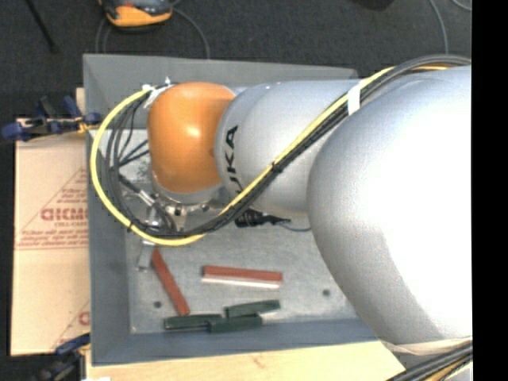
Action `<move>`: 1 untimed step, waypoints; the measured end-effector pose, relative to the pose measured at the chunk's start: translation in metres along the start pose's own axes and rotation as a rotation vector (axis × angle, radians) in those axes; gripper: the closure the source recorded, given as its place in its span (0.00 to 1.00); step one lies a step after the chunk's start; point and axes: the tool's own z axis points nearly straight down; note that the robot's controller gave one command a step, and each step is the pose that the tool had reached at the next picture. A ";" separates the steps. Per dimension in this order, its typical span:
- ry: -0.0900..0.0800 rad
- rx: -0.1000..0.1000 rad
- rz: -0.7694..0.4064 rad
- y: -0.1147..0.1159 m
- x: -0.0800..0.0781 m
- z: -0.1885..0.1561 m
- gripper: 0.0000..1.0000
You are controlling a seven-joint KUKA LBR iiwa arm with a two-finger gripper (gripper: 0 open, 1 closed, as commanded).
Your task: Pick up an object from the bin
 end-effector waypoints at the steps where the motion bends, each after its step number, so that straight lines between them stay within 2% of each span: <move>1: -0.001 0.000 0.009 -0.017 0.003 0.019 0.00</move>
Offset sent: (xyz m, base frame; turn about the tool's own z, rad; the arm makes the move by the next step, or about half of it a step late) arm -0.0328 -0.0264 -0.0883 0.2562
